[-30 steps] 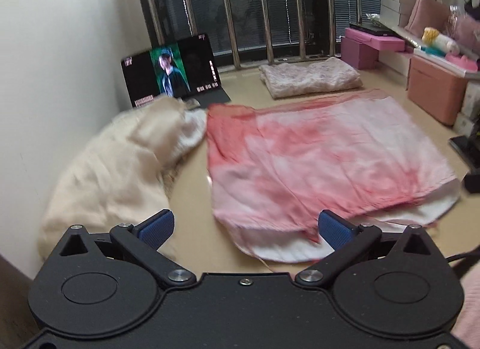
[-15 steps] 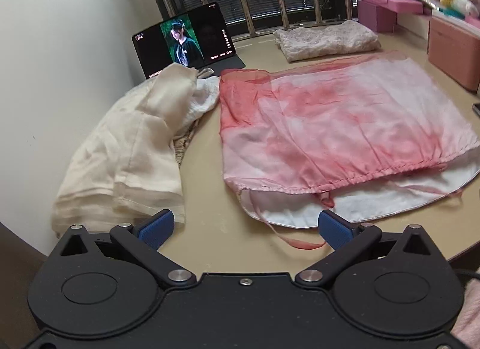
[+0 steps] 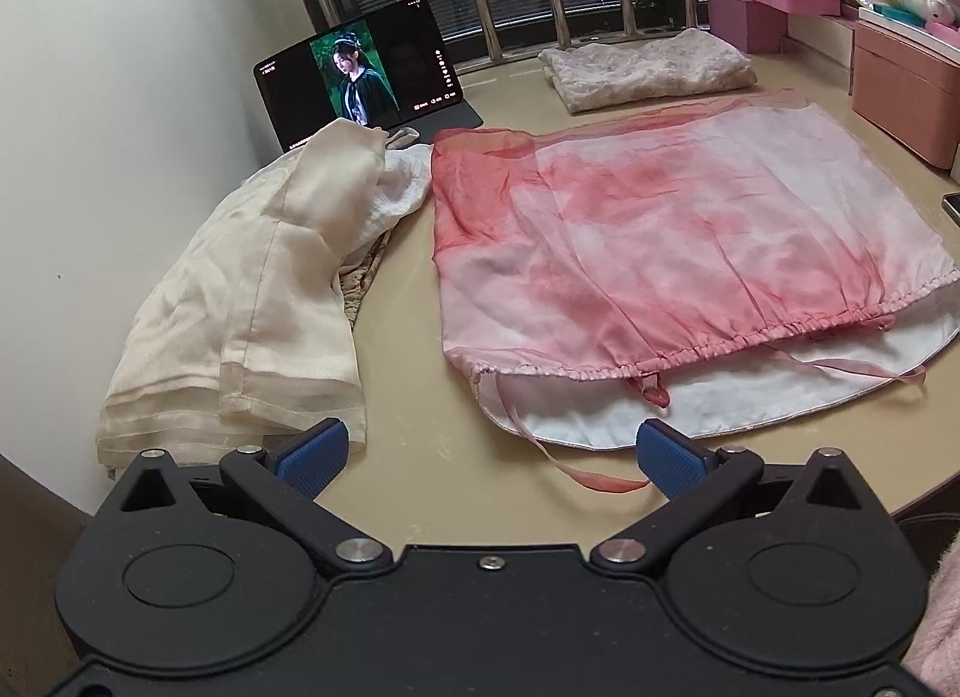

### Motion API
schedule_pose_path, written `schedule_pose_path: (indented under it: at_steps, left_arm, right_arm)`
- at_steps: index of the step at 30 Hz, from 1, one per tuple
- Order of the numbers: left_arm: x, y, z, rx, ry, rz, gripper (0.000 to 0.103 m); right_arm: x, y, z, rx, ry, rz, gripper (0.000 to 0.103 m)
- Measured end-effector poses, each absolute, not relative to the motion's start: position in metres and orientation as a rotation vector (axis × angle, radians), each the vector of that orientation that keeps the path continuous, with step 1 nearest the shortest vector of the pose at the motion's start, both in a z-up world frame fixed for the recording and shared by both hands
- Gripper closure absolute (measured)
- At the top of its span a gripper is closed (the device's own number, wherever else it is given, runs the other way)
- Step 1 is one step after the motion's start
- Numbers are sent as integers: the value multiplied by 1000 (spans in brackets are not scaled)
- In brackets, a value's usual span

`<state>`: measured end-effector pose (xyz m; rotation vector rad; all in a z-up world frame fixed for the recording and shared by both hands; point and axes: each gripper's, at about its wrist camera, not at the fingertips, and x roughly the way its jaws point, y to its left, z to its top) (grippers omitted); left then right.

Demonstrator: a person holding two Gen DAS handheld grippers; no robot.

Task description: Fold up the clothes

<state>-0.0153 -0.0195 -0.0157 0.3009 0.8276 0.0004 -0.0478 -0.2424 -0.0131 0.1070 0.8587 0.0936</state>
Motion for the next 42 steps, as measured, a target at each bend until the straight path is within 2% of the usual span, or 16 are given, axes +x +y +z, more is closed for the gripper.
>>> schedule_pose_path:
  at_steps: [42]
  left_arm:
    - [-10, -13, -16, 267, 872, -6, 0]
  right_arm:
    - [-44, -247, -15, 143, 888, 122, 6]
